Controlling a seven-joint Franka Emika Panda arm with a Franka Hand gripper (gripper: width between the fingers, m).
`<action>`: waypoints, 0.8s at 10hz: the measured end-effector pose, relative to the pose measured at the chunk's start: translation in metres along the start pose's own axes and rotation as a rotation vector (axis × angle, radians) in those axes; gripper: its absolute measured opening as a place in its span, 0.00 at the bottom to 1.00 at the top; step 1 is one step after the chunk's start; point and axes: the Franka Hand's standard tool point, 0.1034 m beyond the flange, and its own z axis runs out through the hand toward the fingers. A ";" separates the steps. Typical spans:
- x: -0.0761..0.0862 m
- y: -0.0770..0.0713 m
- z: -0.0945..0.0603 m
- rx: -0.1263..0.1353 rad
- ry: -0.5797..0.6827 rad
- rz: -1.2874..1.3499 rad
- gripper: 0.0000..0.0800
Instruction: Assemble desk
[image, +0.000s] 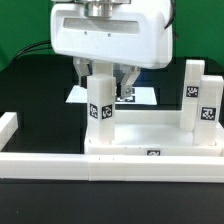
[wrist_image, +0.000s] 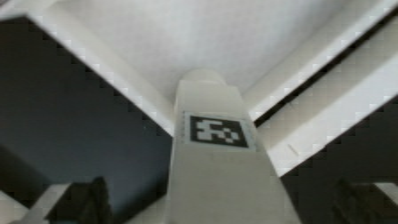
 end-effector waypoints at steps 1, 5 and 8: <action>0.001 0.001 -0.001 -0.001 -0.006 -0.068 0.80; 0.005 0.003 -0.002 0.000 -0.004 -0.471 0.81; 0.004 0.003 -0.002 0.001 -0.007 -0.678 0.81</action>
Offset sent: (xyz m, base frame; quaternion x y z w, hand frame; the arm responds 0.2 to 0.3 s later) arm 0.0082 0.0052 0.0031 0.0163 -0.0028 -0.2838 0.9588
